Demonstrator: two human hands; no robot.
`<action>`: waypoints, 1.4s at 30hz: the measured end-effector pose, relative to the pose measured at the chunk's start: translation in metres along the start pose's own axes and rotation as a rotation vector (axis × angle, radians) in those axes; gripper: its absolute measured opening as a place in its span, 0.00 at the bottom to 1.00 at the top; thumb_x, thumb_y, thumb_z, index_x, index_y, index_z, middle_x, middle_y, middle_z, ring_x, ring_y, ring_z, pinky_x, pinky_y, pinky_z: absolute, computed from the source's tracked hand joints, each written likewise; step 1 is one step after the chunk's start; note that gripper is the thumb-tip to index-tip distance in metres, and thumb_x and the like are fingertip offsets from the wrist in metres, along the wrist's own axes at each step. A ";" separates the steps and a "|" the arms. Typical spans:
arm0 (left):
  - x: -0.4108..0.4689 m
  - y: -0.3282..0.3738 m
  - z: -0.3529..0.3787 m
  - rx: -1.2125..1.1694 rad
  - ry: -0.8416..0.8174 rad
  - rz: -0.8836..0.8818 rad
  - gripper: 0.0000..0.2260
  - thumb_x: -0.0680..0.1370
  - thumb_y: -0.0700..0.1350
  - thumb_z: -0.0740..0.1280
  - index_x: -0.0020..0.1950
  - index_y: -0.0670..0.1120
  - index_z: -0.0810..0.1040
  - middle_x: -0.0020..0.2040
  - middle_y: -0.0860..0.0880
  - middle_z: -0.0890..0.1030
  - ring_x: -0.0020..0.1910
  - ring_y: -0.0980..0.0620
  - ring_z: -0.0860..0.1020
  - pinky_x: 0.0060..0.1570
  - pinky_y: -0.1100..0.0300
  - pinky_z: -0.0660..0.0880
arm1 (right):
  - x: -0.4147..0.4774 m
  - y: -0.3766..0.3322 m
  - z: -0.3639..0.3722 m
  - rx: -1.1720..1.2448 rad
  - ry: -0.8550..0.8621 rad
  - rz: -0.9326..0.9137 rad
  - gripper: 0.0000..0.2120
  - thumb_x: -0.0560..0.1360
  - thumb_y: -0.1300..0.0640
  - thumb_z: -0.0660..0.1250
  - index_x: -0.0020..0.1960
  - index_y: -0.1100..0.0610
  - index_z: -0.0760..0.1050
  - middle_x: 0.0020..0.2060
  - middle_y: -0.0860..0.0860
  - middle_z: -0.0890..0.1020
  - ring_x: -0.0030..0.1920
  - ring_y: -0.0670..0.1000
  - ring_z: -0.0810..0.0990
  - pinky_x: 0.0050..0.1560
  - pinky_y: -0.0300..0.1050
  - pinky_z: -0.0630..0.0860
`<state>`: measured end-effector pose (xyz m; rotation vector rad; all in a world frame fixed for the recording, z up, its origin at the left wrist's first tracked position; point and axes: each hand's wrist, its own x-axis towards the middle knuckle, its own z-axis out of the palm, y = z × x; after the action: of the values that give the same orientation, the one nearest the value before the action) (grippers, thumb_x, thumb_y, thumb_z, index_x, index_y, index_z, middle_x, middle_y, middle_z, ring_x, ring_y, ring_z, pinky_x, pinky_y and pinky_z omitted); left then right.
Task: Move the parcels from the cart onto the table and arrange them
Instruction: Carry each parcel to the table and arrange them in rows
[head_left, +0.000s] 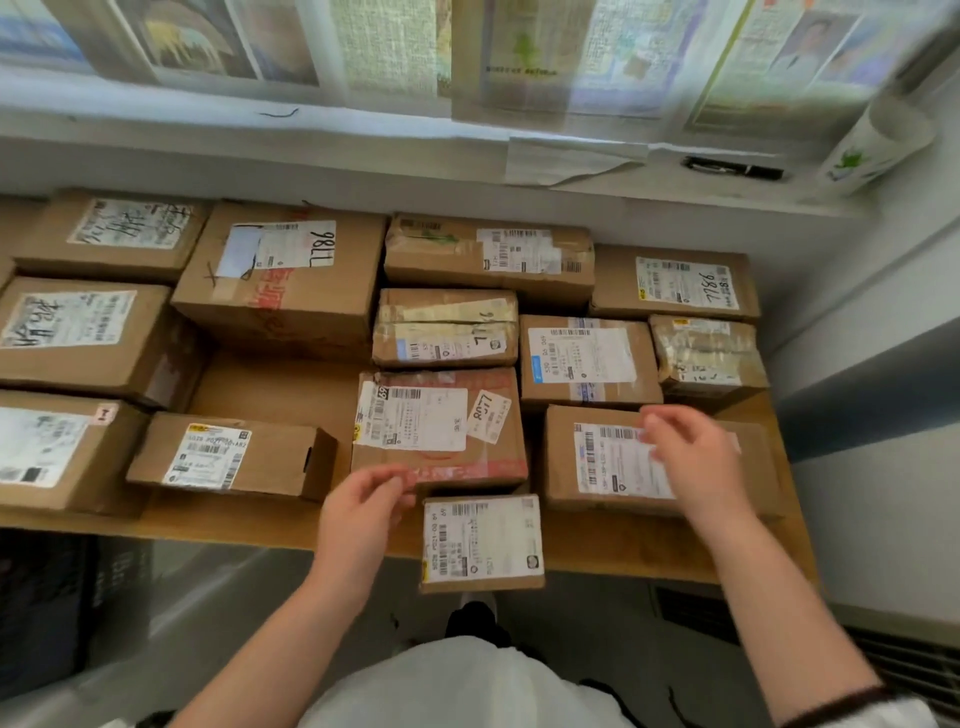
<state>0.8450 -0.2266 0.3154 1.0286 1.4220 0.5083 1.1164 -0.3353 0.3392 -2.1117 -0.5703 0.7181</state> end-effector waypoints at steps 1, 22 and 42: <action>0.004 0.018 0.012 -0.020 -0.050 0.054 0.07 0.78 0.42 0.65 0.47 0.52 0.80 0.44 0.53 0.83 0.44 0.55 0.82 0.37 0.64 0.77 | 0.019 -0.005 -0.009 -0.029 0.045 -0.018 0.05 0.78 0.52 0.61 0.50 0.47 0.76 0.45 0.44 0.80 0.47 0.44 0.78 0.46 0.44 0.76; 0.068 0.087 0.195 0.707 -0.041 0.196 0.22 0.75 0.52 0.61 0.67 0.45 0.70 0.63 0.44 0.74 0.60 0.43 0.71 0.55 0.51 0.71 | 0.108 0.015 0.007 -0.330 -0.099 0.169 0.25 0.77 0.47 0.63 0.66 0.61 0.63 0.43 0.49 0.74 0.39 0.47 0.72 0.32 0.42 0.65; 0.068 0.086 0.192 0.350 -0.149 0.084 0.22 0.73 0.52 0.63 0.68 0.51 0.69 0.61 0.49 0.74 0.61 0.47 0.70 0.57 0.49 0.73 | 0.102 0.028 -0.016 -0.274 -0.077 0.015 0.22 0.78 0.50 0.62 0.69 0.58 0.68 0.62 0.57 0.76 0.59 0.56 0.74 0.53 0.49 0.69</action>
<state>1.0609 -0.1792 0.3179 1.3810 1.3660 0.2396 1.2064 -0.2977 0.2943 -2.3496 -0.7312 0.7686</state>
